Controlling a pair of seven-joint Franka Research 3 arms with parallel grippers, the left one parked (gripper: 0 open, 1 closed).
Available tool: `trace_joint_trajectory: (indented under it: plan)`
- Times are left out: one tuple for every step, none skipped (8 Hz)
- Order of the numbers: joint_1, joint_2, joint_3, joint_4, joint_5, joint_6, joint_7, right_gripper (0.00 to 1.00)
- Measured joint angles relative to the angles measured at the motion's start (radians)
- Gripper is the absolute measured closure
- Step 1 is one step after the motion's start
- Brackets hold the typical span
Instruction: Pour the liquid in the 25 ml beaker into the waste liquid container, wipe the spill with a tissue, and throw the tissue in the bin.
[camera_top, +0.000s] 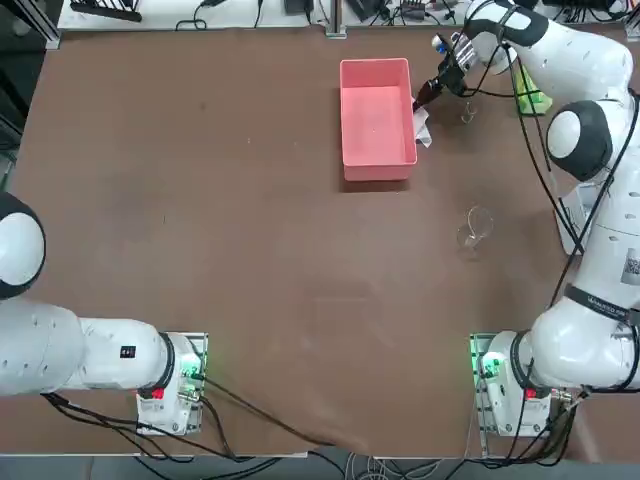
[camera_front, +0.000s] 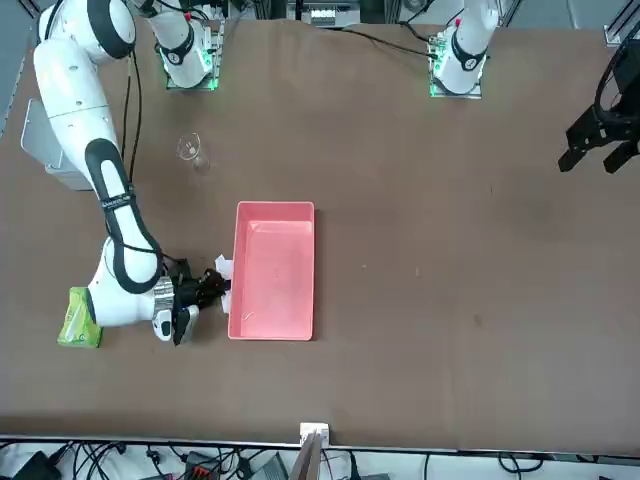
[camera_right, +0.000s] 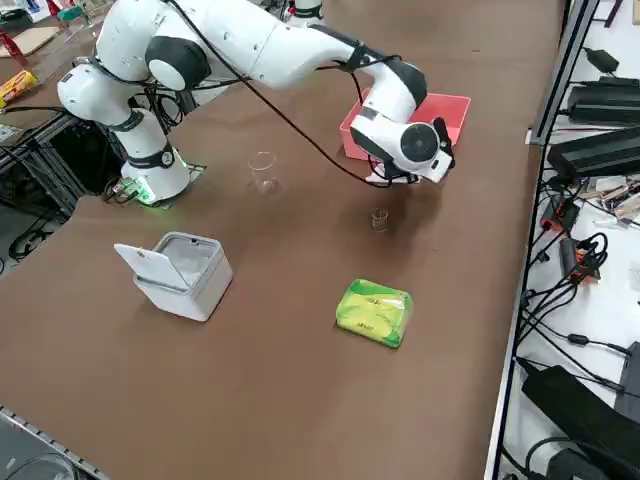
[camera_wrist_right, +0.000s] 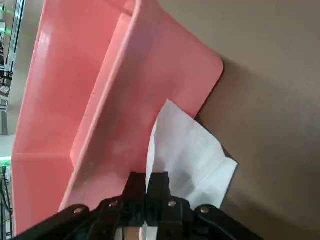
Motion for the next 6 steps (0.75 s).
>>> trace_joint_trajectory:
  plan:
    - [0.002,0.002,-0.001,0.000,0.000,0.005,-0.002,0.98]
    - [0.002,0.005,-0.001,0.000,0.000,0.009,-0.003,0.98]
    - [0.003,0.009,-0.001,0.000,0.000,0.015,-0.005,0.98]
    - [0.004,0.013,-0.001,0.000,0.000,0.020,-0.012,0.98]
    - [0.004,0.017,-0.001,0.000,0.000,0.026,-0.021,0.98]
    - [0.004,0.020,-0.001,0.000,0.000,0.031,-0.026,0.98]
